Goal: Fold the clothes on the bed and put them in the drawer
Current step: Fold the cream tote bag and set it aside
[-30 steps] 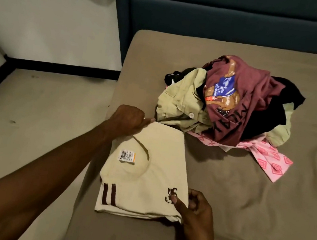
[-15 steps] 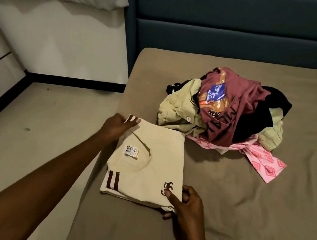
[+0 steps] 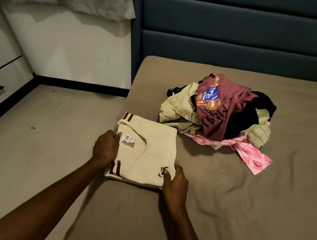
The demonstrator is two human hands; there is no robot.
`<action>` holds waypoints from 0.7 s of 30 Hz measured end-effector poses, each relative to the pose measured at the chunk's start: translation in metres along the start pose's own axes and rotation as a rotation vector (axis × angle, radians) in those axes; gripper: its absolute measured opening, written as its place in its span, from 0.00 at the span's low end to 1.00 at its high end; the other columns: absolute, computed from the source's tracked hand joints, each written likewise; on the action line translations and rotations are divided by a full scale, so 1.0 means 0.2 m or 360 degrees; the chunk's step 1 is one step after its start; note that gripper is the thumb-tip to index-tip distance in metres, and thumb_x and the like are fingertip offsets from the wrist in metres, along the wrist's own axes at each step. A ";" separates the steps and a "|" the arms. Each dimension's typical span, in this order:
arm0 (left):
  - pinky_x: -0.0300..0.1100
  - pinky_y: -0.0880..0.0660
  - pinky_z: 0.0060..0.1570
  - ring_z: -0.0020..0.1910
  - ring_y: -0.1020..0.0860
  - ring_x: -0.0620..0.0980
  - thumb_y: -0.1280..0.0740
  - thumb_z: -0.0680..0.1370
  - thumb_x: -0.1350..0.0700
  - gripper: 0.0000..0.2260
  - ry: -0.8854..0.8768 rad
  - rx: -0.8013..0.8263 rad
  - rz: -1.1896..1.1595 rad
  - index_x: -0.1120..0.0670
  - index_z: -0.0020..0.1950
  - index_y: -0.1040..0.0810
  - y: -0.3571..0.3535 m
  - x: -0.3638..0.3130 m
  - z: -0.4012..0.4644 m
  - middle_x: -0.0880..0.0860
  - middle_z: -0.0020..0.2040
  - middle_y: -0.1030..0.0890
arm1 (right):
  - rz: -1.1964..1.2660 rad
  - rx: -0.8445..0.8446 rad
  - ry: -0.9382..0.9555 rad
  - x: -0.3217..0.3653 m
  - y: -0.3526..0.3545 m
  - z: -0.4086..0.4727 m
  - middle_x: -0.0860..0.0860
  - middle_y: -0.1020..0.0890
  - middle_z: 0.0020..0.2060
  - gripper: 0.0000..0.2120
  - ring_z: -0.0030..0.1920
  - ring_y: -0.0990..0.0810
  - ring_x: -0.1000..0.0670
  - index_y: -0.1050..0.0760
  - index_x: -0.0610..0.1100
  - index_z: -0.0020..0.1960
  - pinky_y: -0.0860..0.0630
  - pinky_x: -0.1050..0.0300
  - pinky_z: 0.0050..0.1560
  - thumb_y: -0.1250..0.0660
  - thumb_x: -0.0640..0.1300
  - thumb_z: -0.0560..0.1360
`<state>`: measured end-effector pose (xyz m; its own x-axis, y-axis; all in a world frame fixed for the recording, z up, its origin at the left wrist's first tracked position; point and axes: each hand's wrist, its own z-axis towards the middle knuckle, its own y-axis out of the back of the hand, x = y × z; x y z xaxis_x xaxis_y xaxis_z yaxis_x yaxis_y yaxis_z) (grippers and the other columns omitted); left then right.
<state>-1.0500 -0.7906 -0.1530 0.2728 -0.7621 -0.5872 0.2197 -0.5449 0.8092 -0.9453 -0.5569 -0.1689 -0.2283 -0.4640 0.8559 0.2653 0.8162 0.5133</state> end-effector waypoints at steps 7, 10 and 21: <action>0.47 0.28 0.42 0.45 0.20 0.56 0.49 0.79 0.27 0.32 0.0102 0.0266 0.0011 0.55 0.49 0.25 0.06 0.02 -0.10 0.52 0.44 0.20 | -0.0119 0.0041 -0.0138 0.01 0.04 -0.04 0.45 0.16 0.57 0.22 0.55 0.17 0.43 0.29 0.41 0.67 0.24 0.53 0.48 0.34 0.55 0.82; 0.50 0.23 0.45 0.48 0.19 0.59 0.46 0.80 0.30 0.30 -0.0012 0.0223 0.0166 0.57 0.60 0.30 0.03 0.07 -0.20 0.56 0.49 0.19 | -0.0305 0.0117 -0.0147 0.00 0.04 -0.06 0.45 0.16 0.56 0.23 0.55 0.18 0.41 0.32 0.43 0.68 0.28 0.52 0.45 0.36 0.58 0.82; 0.52 0.25 0.45 0.52 0.21 0.61 0.33 0.78 0.40 0.29 -0.0397 -0.0099 0.0587 0.59 0.69 0.32 0.04 -0.07 -0.24 0.60 0.56 0.23 | -0.0675 -0.0324 0.0106 0.06 0.26 0.14 0.43 0.21 0.63 0.25 0.58 0.19 0.40 0.35 0.44 0.73 0.23 0.49 0.53 0.36 0.56 0.82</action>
<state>-1.0069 -0.7672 -0.1402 0.1109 -0.9667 -0.2308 0.2078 -0.2045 0.9566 -0.9607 -0.5096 -0.1330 -0.2972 -0.7683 0.5669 0.3416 0.4689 0.8145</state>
